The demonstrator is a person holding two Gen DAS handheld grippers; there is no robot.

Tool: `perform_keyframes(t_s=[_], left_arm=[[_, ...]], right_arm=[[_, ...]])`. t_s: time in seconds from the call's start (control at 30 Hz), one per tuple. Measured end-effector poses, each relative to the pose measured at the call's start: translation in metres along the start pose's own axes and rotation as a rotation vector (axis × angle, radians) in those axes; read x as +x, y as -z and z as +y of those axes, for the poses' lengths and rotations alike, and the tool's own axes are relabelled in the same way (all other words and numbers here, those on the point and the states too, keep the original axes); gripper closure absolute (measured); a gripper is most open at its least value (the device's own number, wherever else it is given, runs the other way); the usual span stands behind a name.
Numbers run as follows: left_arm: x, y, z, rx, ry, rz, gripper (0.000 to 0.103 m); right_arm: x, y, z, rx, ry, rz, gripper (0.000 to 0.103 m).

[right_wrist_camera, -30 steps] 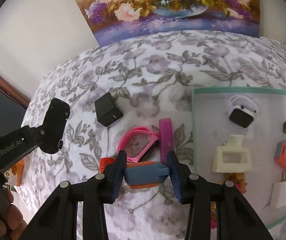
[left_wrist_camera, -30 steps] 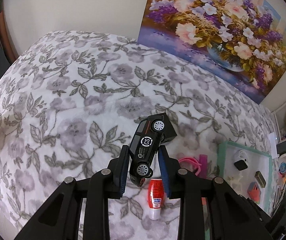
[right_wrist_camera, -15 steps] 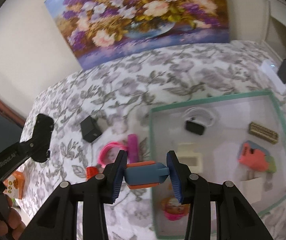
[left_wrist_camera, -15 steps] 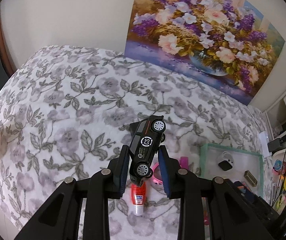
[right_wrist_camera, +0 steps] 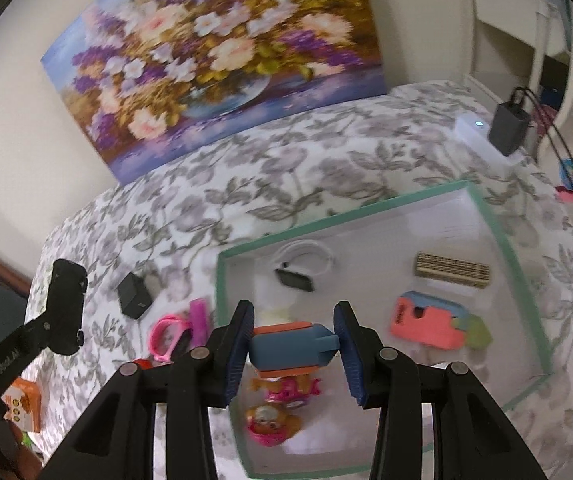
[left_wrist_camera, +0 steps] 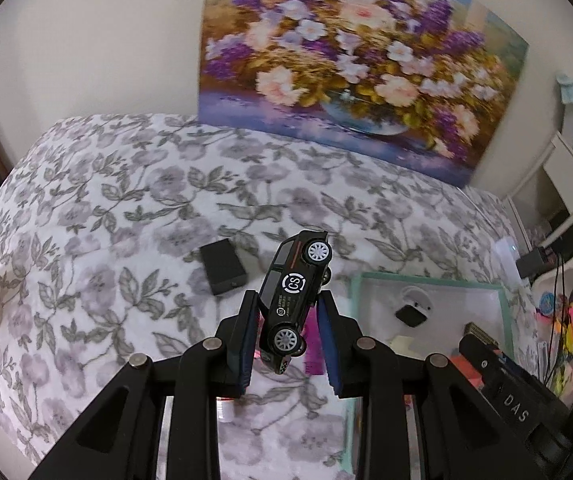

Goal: Organize rigid objects
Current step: 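Lift cutter with right tool while left tool lifts toy car toward tray, then open right tool to drop cutter in tray while left tool releases toy car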

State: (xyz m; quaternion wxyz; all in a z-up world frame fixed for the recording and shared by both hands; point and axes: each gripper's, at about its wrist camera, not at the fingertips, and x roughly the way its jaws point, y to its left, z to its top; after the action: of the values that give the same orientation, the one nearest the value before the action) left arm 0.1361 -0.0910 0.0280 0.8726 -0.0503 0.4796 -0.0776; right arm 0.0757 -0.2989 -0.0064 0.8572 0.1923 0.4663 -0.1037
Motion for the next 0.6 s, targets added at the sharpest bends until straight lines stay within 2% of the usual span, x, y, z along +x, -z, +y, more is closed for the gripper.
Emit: perform_keyframes(t_s=[0.17,0.33,0.6], left_arm=[[0.003,0.005,-0.021,0.036,0.019,0.011,0.073],[0.007,0.013,-0.047,0.083,0.033,0.023,0.073],[0.017,0.028,-0.089,0.169,0.058,0.055,0.073]], right_arm=[[-0.006,-0.004,-0.021,0.028,0.042,-0.02,0.059],[-0.014,-0.008,-0.045,0.049,0.12,-0.045,0.059],[-0.014,-0.007,-0.078,0.078,0.202,-0.037,0.059]])
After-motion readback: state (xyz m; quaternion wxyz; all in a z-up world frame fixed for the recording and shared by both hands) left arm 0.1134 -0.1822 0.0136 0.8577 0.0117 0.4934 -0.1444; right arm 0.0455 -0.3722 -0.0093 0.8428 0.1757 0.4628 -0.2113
